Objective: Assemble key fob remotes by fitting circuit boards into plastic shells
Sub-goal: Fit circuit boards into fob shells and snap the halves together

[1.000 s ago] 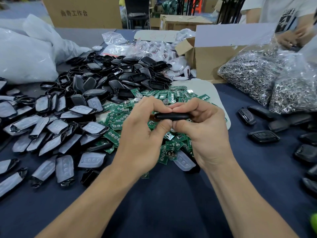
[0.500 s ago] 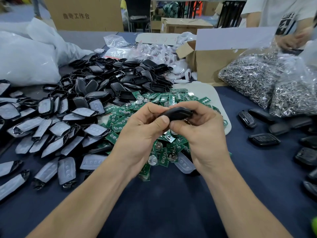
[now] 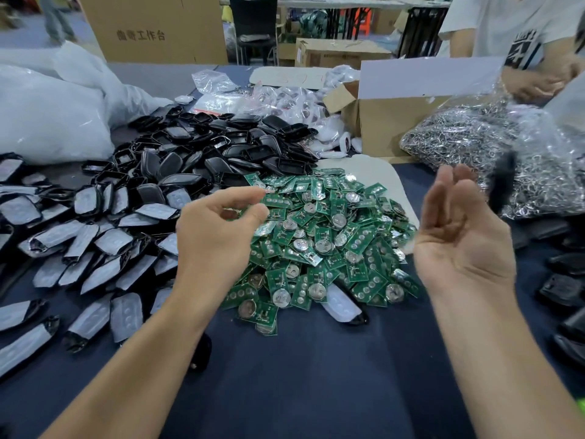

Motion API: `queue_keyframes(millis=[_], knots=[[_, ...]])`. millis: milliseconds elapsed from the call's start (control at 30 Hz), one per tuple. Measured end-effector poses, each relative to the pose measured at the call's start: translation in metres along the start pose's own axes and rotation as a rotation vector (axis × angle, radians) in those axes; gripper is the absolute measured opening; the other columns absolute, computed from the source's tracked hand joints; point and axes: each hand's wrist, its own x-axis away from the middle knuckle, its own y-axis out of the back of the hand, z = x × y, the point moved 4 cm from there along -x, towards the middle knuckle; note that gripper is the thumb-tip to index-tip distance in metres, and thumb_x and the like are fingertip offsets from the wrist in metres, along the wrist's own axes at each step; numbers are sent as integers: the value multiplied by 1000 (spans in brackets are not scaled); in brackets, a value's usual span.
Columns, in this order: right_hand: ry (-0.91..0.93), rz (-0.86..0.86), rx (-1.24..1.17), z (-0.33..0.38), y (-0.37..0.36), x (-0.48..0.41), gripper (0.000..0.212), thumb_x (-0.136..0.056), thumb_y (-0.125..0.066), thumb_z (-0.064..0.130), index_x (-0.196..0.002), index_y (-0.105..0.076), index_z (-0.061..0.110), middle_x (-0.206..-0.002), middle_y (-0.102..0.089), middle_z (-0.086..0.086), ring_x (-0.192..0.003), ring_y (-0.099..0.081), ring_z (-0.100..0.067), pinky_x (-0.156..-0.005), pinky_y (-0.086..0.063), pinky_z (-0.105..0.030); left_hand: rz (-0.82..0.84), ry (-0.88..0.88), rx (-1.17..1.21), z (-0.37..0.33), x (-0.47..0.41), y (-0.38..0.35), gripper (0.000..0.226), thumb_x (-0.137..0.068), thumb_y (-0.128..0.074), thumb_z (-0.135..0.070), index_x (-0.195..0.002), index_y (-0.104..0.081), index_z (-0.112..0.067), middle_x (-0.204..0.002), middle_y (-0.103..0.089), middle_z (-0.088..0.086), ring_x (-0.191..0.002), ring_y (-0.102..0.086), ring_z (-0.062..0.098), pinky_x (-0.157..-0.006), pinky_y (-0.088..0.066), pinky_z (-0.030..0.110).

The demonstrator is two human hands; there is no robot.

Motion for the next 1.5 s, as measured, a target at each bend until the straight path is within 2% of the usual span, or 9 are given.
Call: queue_keyframes(millis=[133,267,333,400,600,1000,1200,1300,1500], knots=[[-1,41,618,-29,-4,10,32,-72,-76,-8,-100,-75,8,-84,-78,-5,-75,-75,-15,-70,-60,-22,-109,62,-42,6,-10,15,29,-89,-78,-19,-85,-79,-47,-80,-75,-27,-51,-53,8,-43,-43,18],[388,261,1603,-57,-16,22,34,-87,-73,14,-115,-76,33,-101,-76,19,-88,-65,15,-86,-53,-10,-163,14,-271,8,-21,35,28,-93,-70,-15,-97,-78,-42,-73,-74,-15,-42,-48,10,-35,-43,26],[349,441,1882,-76,-10,28,48,-93,-66,29,-140,-58,40,-124,-62,15,-104,-56,15,-97,-39,-10,-134,-28,-433,10,-27,41,35,-94,-64,-12,-112,-76,-39,-100,-77,-4,-80,-70,28,-67,-63,43],[329,547,2102,-92,-4,32,48,-98,-58,30,-145,-52,37,-133,-56,5,-126,-47,-11,-108,-32,-27,-127,-41,-616,13,-33,47,44,-94,-59,-9,-131,-70,-30,-129,-70,2,-120,-61,33,-103,-52,50],[271,382,2113,-83,-4,31,50,-95,-67,38,-144,-56,35,-137,-56,2,-140,-34,-20,-117,-29,-36,46,54,-946,27,-37,47,58,-102,-58,-27,-156,-41,-17,-159,-46,5,-146,-40,29,-120,-30,45],[340,336,2300,-82,2,28,39,-97,-58,51,-129,-60,29,-168,-28,0,-154,-18,-21,-126,-8,-41,-72,-84,-877,20,-38,49,33,-100,-57,-13,-116,-78,-33,-87,-75,2,-86,-64,31,-82,-52,38],[292,293,2122,-75,0,24,23,-91,-71,42,-112,-66,31,-165,-36,5,-153,-23,-17,-125,-10,-40,-73,-144,-828,5,-30,43,27,-101,-58,-36,-119,-77,-29,-57,-53,-11,-69,-52,20,-100,-49,45],[347,289,2194,-69,0,22,27,-97,-60,34,-122,-69,29,-163,-39,2,-152,-24,-19,-124,-8,-38,-42,-119,-773,2,-35,39,37,-103,-54,-31,-138,-66,-29,-107,-77,6,-98,-66,26,-101,-49,44],[346,327,2211,-72,-7,25,14,-94,-65,26,-105,-70,31,-160,-44,4,-149,-27,-15,-121,-3,-27,223,-136,-843,8,-90,2,60,-100,-48,-5,-156,-43,-24,-152,-52,8,-137,-47,28,-108,-41,44]])
